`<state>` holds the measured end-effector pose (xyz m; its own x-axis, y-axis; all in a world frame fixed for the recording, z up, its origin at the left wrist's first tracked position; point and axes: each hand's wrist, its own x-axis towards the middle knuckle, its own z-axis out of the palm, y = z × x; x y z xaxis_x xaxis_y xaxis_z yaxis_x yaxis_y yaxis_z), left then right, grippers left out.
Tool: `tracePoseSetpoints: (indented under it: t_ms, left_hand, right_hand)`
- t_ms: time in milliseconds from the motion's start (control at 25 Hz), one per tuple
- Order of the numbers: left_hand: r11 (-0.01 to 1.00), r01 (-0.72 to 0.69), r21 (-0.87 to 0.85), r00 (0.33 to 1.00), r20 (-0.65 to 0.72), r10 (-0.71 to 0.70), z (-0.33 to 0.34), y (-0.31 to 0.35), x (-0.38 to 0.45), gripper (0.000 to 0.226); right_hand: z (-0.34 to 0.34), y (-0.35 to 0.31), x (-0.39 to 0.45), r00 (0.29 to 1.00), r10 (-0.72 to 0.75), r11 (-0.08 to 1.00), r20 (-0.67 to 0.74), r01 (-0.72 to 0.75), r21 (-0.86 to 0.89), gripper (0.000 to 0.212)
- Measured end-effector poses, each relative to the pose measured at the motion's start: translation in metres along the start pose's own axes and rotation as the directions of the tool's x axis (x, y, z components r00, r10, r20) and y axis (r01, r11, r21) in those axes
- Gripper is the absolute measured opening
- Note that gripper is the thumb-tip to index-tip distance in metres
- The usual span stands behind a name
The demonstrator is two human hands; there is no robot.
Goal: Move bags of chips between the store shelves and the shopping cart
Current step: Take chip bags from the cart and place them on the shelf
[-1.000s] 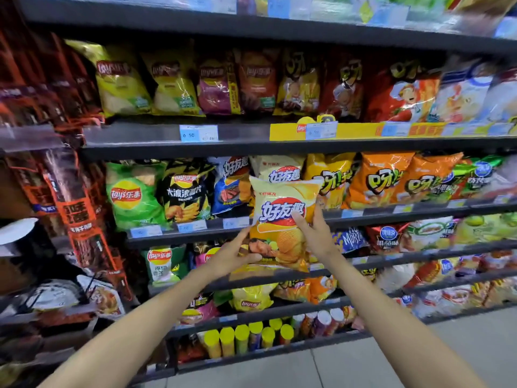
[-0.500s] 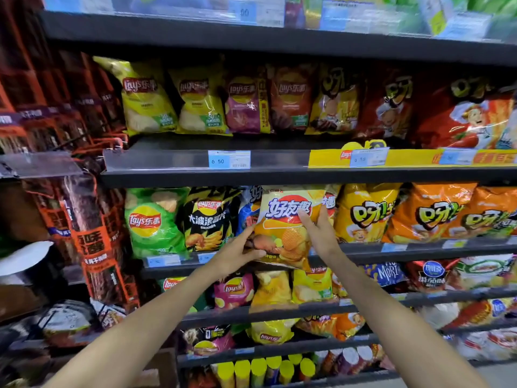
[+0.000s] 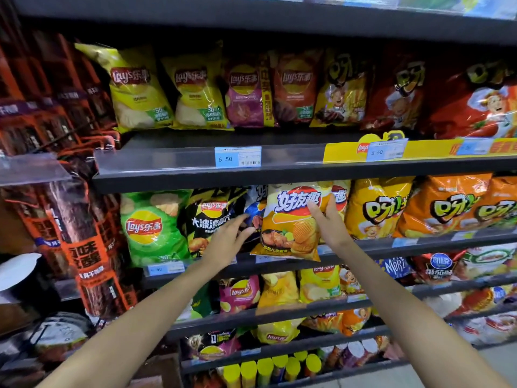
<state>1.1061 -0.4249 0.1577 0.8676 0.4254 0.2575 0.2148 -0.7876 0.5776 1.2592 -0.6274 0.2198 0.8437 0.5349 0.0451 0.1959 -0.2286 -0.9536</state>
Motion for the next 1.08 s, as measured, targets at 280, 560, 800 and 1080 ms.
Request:
tracePoseSetpoints:
  t_ms: [280, 560, 800, 1080]
  left_hand:
    - [0.974, 0.148, 0.171, 0.988, 0.007, -0.151, 0.006, 0.016, 0.04, 0.05]
    - [0.929, 0.249, 0.273, 0.962, 0.041, -0.269, 0.007, 0.017, 0.065, 0.038]
    - [0.949, 0.268, 0.164, 0.953, 0.098, -0.286, 0.005, 0.016, 0.057, 0.029]
    - [0.95, 0.115, -0.292, 0.99, 0.108, -0.087, -0.01, 0.023, -0.012, 0.056]
  right_hand:
    - [-0.005, 0.01, 0.0, 0.999, -0.042, 0.998, 0.013, 0.043, -0.041, 0.085]
    - [-0.002, 0.008, -0.005, 0.999, -0.043, 0.999, 0.018, 0.043, -0.024, 0.078]
    - [0.018, 0.001, 0.003, 0.995, -0.097, 0.994, -0.025, 0.096, -0.047, 0.078]
    - [0.051, -0.005, 0.015, 0.998, -0.064, 0.998, -0.028, 0.063, -0.029, 0.049]
